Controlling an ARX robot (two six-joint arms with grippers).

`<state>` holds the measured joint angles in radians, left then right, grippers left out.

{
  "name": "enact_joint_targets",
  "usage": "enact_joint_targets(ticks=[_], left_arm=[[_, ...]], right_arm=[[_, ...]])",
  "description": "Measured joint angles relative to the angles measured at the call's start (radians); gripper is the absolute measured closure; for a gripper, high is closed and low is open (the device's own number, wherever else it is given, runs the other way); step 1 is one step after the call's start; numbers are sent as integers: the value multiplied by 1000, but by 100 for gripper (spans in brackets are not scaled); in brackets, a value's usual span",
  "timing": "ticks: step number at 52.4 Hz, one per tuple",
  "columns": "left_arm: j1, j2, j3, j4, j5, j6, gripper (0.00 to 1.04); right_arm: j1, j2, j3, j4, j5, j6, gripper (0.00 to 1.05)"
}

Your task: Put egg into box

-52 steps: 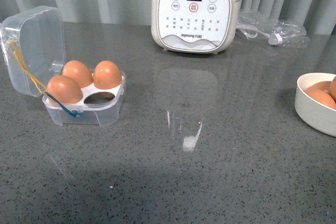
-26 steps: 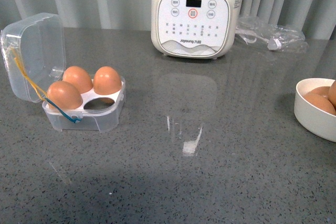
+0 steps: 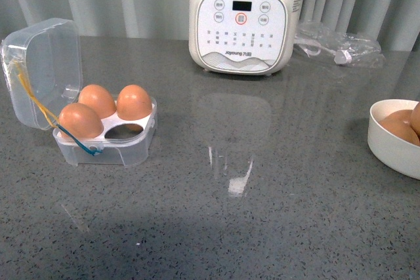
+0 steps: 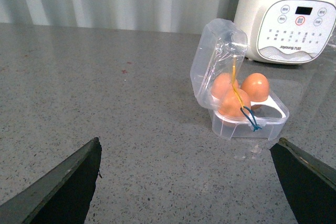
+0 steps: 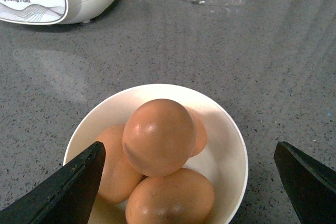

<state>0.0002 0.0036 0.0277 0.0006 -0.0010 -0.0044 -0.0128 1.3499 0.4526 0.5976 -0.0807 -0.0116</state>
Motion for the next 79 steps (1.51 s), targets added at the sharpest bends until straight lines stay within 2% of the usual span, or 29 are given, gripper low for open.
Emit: enact_joint_targets(ticks=[28,34,39,45,50,61,66,70,76,79], left_arm=[[0,0,0,0,0,0,7],[0,0,0,0,0,0,7],[0,0,0,0,0,0,7],[0,0,0,0,0,0,7],[0,0,0,0,0,0,7],[0,0,0,0,0,0,7],[0,0,0,0,0,0,7],[0,0,0,0,0,0,7],[0,0,0,0,0,0,7],[0,0,0,0,0,0,7]], right_arm=[[29,120,71,26,16,-10,7],[38,128,75,34,19,-9,22],[42,132,76,34,20,-7,41],[43,133,76,33,36,-8,58],[48,123,76,36,34,-7,62],[77,37,76,21,29,-7,62],[113,-32,94,-36,-16,22,62],[163,-66,129,-78,-113,61,62],[286,-45,214,-166,-230,69,62],[329,-16,243,-184,-249,62,62]])
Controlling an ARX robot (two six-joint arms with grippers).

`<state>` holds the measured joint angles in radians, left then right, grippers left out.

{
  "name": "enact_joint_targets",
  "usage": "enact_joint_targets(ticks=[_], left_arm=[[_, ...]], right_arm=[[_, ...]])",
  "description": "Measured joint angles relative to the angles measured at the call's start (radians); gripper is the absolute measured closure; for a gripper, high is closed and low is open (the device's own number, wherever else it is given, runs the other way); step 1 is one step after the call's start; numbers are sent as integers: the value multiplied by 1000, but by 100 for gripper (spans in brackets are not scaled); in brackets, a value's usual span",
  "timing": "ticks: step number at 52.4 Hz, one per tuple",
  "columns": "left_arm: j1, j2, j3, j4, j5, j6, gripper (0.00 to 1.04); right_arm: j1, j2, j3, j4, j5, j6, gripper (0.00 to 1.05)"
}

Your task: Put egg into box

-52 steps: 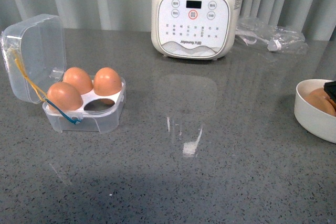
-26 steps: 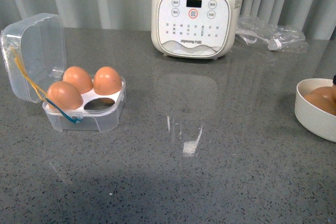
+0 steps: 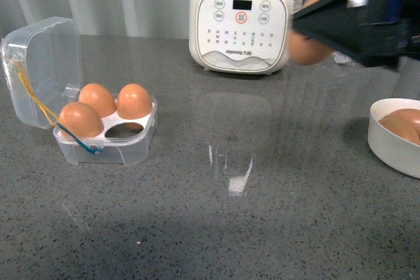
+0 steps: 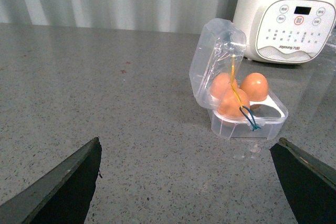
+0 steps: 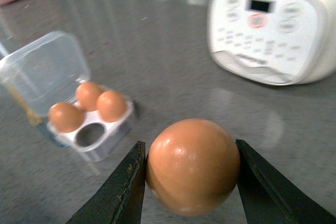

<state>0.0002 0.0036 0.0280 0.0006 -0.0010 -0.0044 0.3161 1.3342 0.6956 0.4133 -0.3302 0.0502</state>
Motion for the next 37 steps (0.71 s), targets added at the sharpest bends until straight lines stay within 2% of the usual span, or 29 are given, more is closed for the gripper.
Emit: enact_joint_targets(ticks=[11,23,37], left_arm=[[0,0,0,0,0,0,7],[0,0,0,0,0,0,7],[0,0,0,0,0,0,7]], right_arm=[[133,157,103,-39,-66,-47,62],[195,294,230,-60,-88,-82,63],[230,403,327,-87,-114,-110,63]])
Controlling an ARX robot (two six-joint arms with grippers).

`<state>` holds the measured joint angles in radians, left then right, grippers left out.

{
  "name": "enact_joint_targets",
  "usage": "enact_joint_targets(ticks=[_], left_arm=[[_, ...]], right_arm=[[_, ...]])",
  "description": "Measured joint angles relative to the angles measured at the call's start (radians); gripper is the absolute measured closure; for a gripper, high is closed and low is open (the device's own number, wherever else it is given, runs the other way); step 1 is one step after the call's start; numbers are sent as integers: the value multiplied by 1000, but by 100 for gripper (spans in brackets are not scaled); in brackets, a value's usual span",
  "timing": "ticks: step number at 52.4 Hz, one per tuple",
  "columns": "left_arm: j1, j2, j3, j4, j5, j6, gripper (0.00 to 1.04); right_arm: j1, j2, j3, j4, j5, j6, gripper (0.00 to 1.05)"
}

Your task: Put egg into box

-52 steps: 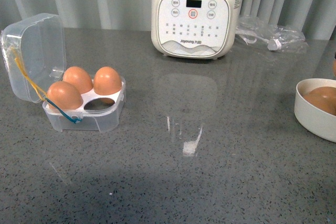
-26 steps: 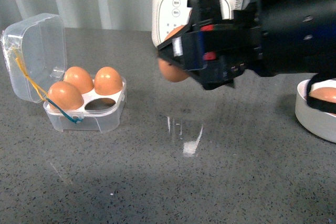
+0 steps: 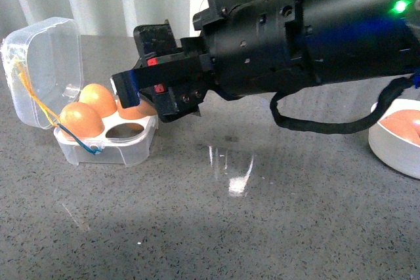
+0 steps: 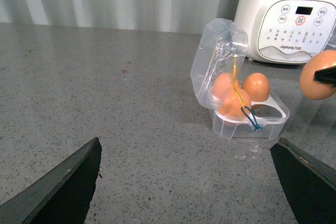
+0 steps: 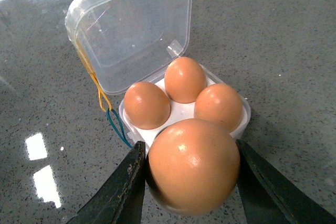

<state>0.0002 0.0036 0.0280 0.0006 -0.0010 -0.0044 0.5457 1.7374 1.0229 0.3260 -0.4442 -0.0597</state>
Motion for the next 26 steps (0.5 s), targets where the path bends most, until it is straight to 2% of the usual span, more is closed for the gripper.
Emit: enact_joint_targets(ticks=[26], left_arm=[[0,0,0,0,0,0,7]], right_arm=[[21,114,127,-16,-46,-6,63]])
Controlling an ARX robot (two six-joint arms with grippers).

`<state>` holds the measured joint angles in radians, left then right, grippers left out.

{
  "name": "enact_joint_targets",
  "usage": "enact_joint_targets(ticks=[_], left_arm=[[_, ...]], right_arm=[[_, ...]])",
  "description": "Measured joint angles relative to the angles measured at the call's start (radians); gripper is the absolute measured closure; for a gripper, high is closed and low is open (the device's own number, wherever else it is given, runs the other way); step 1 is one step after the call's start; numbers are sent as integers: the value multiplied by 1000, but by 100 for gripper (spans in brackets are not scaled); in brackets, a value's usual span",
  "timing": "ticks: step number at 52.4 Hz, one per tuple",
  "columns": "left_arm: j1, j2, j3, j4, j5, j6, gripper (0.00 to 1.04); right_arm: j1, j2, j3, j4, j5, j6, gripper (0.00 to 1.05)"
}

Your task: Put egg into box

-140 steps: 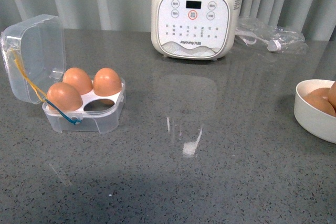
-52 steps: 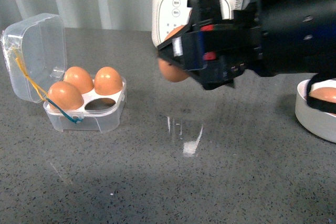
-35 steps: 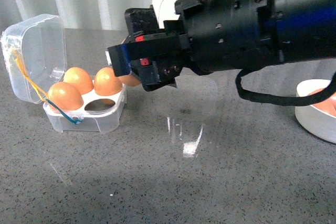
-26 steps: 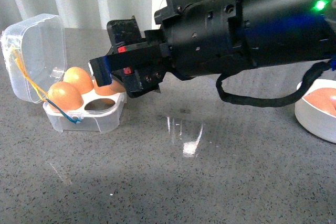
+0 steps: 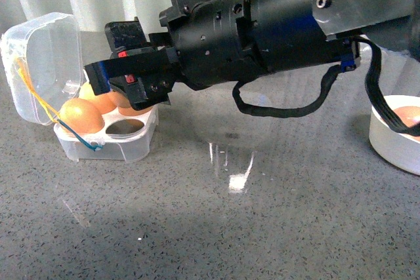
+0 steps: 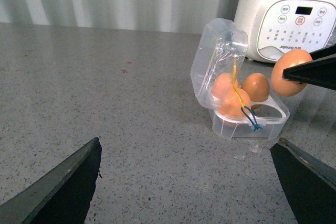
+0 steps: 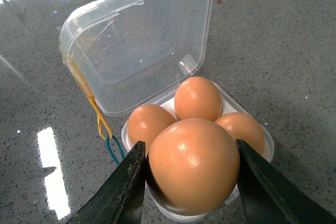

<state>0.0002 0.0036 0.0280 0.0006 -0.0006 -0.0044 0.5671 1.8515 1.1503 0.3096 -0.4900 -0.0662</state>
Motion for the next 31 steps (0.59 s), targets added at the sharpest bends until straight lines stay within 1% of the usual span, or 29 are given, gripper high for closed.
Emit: enact_joint_targets(ticks=[19,31], left_arm=[[0,0,0,0,0,0,7],[0,0,0,0,0,0,7]], right_arm=[[18,51,47,-39,18,-32,62],[15,58,51,-37,27,-39,30]])
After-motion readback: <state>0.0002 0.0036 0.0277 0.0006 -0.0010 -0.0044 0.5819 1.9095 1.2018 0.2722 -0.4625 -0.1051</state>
